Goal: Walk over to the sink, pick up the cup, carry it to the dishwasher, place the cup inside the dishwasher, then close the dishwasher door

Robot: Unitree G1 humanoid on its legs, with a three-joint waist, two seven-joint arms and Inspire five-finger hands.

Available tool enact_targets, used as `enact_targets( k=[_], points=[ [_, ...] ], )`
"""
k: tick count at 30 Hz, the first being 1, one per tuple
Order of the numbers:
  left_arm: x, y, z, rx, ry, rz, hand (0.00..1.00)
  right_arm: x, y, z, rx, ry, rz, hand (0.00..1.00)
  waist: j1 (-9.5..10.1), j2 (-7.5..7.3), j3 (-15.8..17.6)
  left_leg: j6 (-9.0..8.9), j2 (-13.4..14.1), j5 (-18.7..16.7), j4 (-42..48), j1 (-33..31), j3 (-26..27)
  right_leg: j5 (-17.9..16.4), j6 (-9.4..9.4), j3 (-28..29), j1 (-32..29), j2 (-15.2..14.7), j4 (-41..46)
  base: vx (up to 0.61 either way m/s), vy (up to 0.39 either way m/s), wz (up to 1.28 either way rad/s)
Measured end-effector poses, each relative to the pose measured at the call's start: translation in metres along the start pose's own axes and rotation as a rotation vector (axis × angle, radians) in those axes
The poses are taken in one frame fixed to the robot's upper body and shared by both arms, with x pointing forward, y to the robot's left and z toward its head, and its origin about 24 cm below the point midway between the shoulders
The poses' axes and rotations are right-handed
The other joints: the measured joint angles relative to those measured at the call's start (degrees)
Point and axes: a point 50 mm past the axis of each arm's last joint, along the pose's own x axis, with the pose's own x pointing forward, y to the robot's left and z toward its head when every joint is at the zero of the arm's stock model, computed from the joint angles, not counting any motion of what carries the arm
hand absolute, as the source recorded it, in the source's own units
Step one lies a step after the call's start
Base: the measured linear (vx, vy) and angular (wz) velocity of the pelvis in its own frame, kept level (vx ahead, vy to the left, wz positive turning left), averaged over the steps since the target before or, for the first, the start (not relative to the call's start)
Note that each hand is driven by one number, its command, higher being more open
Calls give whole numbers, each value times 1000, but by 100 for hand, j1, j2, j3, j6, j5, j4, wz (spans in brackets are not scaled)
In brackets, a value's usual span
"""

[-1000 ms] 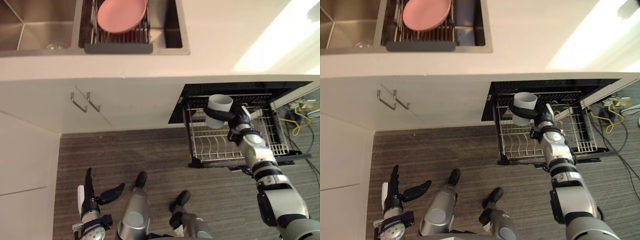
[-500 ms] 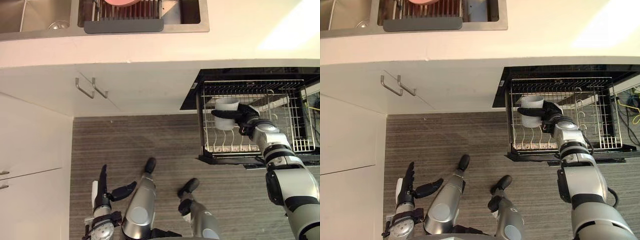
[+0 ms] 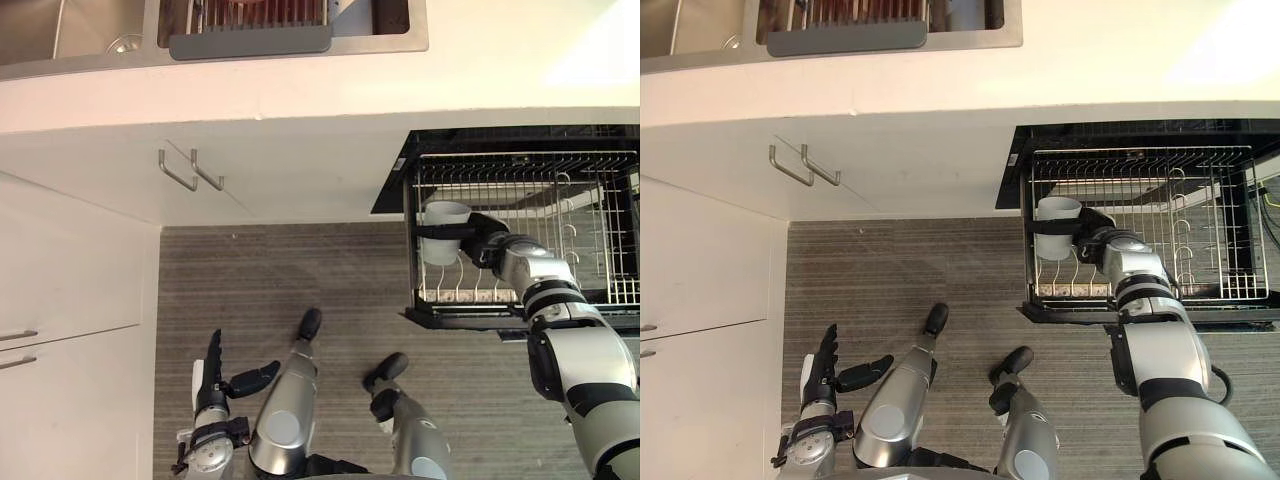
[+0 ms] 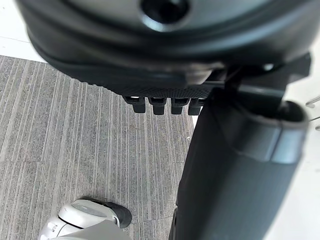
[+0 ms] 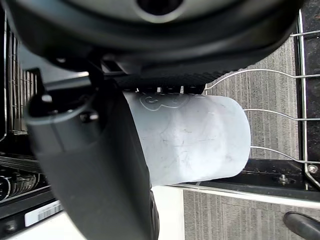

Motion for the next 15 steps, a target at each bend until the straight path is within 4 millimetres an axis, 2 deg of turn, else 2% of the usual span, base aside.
enact_targets(
  k=[6, 8, 12, 13, 15],
  points=[
    [0, 0, -1, 1, 5, -8, 100, -2, 6, 18, 12, -89, 23, 100, -19, 4, -9, -32, 87, 111, -222, 174, 38, -89, -54, 11, 8, 18, 154, -51, -49, -3],
    [0, -1, -2, 0, 9, -7, 100, -4, 5, 18, 37, -128, 45, 100, -22, -3, -36, -31, 93, 113, -254, 234, 50, -98, -45, 8, 57, 17, 158, -8, -18, -1],
    [-4, 1, -16, 20, 63, -2, 100, -12, 0, -11, 55, -145, 105, 100, -64, -38, -362, -29, 93, 113, -356, 436, 93, -95, -1, -63, 315, 34, 6, 44, -27, 6],
    [-7, 6, -24, 26, 88, 12, 100, -18, 1, -28, 87, -151, 168, 100, -100, -103, -551, -27, 106, 112, -416, 541, 145, -86, 15, -79, 440, 72, -103, 76, -38, 3],
    [-11, 11, -33, 46, 112, 32, 100, -24, 7, -45, 113, -161, 233, 100, -178, -179, -682, -29, 129, 112, -505, 714, 169, -69, 39, -78, 610, 123, -208, 54, -39, -3]
  ],
)
